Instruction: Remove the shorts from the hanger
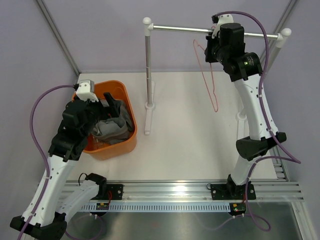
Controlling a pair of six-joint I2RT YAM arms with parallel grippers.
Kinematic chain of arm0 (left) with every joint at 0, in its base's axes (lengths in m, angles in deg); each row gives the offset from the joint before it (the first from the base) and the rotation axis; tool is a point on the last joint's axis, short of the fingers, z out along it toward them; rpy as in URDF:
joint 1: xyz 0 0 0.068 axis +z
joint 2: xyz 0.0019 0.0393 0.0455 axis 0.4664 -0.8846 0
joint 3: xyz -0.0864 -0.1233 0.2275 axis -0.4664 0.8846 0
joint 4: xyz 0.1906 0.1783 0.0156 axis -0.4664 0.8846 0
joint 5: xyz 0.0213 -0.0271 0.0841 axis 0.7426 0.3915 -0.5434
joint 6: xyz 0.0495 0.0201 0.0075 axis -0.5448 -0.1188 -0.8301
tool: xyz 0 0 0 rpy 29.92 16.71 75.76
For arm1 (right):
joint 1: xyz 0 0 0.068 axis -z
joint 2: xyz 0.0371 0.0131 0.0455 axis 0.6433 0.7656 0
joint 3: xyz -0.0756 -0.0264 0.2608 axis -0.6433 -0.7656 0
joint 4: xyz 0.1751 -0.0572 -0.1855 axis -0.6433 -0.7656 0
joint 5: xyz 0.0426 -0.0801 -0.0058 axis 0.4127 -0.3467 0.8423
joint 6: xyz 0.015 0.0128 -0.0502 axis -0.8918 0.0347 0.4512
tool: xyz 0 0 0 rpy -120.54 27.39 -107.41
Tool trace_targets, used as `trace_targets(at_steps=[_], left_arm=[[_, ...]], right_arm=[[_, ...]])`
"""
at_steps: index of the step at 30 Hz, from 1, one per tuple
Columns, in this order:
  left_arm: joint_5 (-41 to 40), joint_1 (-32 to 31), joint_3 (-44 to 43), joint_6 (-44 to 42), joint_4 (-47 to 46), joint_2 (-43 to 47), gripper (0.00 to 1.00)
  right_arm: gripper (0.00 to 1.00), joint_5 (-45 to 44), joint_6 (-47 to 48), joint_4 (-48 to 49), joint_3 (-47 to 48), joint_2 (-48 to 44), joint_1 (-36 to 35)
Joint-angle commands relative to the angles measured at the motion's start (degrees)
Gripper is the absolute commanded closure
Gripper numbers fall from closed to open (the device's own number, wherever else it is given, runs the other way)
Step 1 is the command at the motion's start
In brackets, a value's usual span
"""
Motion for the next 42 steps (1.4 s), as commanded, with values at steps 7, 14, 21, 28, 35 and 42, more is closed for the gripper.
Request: trace_targets(at_steps=[7,14,21,28,35,42], left_arm=[[1.52,0.26,-0.49,-0.64,-2.09,0.65,0.01],[1.6,0.26,0.21,-0.73,-2.18,0.74,0.01],[1.78,0.26,0.65,-1.17,-2.36,1.44,0.01],[1.96,0.26,1.0,-1.35,-2.35,1.88,0.01],[2.66,0.26,1.7,-1.52,-2.79,2.84,0.01],[2.57,0.26,2.58,-1.52,-2.97,2.93,0.01]], right_arm=[[1.0,1.15,-1.71,1.54,-4.64,-4.23,0.39],[0.81,1.15,-2.68,2.24,-6.4,-6.25,0.39],[0.42,0.18,-3.12,3.55,-8.25,-9.68,0.3],[0.01,-2.54,-4.7,5.93,-14.92,-16.0,0.3],[0.01,-3.69,-8.91,11.99,-32.22,-30.39,0.3],[0.01,-2.28,-10.5,16.04,-43.84,-39.03,0.3]])
